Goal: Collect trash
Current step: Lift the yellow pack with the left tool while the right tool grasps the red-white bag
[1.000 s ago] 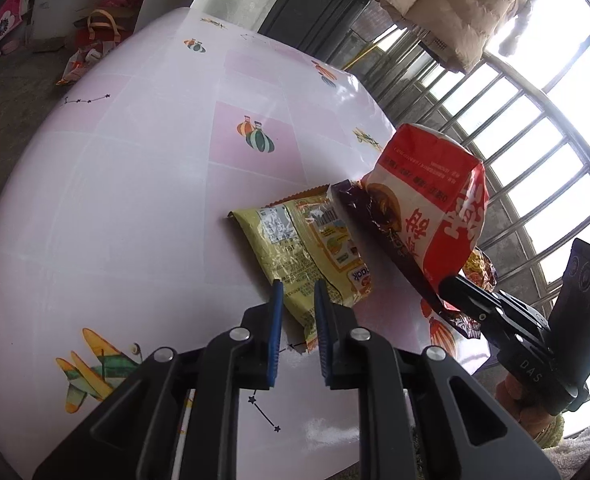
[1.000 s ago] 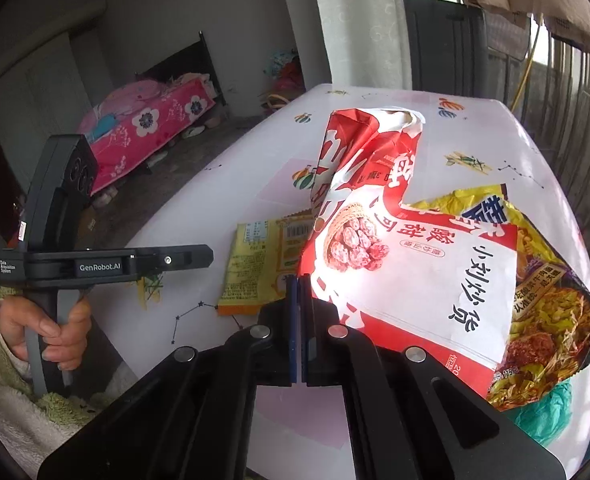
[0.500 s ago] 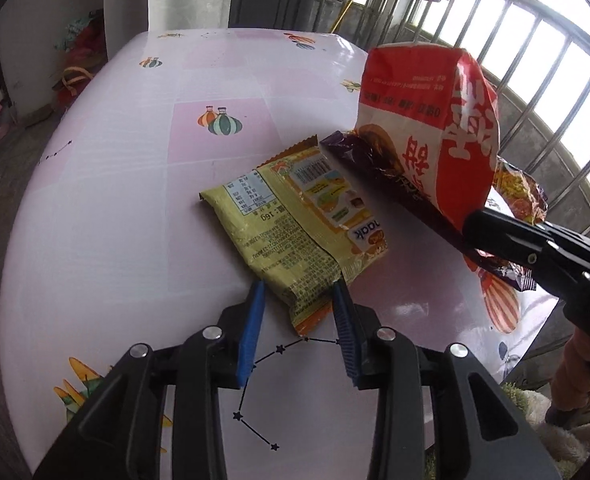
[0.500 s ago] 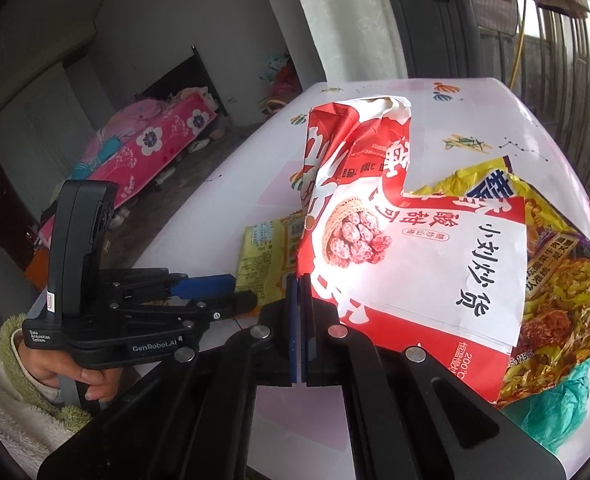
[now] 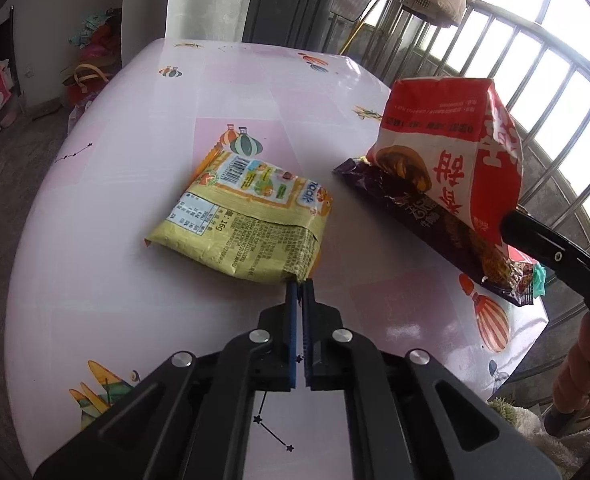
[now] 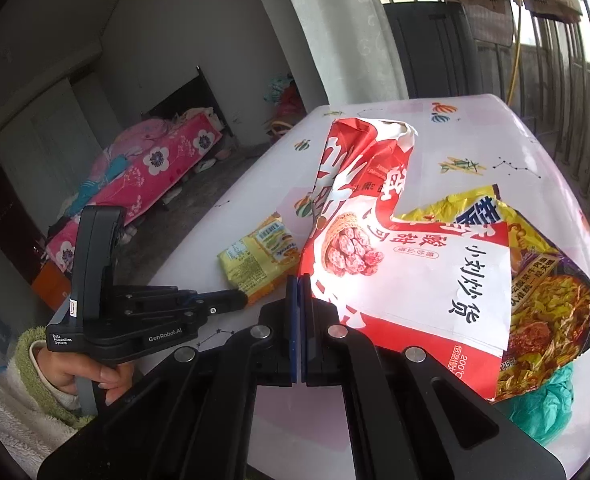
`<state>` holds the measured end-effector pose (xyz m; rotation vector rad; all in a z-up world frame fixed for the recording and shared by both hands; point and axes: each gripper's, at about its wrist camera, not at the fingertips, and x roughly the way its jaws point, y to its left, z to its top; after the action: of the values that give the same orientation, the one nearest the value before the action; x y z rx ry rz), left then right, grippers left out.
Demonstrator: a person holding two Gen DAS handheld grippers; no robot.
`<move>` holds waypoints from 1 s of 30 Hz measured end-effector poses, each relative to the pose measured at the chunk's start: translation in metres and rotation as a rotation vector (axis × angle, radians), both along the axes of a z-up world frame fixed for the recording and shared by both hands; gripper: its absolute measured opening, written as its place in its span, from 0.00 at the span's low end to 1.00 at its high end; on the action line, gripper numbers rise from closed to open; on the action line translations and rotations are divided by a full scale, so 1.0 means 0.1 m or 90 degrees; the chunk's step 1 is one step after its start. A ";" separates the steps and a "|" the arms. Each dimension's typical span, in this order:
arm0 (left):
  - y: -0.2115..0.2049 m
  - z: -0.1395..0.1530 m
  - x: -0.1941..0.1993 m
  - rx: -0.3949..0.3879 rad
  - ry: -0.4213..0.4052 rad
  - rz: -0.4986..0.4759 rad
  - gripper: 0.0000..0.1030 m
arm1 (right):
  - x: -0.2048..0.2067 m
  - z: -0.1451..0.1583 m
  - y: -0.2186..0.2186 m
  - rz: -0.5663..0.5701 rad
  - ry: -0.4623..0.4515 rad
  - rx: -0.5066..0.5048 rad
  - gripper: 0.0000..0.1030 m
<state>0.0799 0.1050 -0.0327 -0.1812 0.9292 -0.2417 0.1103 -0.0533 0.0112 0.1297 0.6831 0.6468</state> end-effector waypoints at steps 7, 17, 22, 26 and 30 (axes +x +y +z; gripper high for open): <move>0.06 0.47 -0.16 -0.012 -0.083 -0.001 0.01 | -0.02 0.32 -0.19 -0.003 -0.042 0.054 0.00; -0.28 1.19 -0.21 -0.011 -0.193 -0.081 0.01 | -0.03 0.75 -0.60 -0.024 -0.099 0.152 0.00; -0.48 1.18 -0.12 -0.013 -0.195 -0.119 0.01 | 0.02 0.74 -0.69 -0.027 -0.080 0.168 0.00; -0.58 0.93 0.02 -0.020 -0.149 -0.125 0.01 | 0.10 0.62 -0.65 -0.024 -0.036 0.157 0.00; -0.61 0.74 0.08 -0.032 -0.118 -0.125 0.01 | 0.15 0.59 -0.62 -0.017 -0.015 0.163 0.00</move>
<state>0.0882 0.0441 0.0408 -0.1110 0.7567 -0.4559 0.1254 -0.1155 0.0699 0.3661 0.5728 0.7080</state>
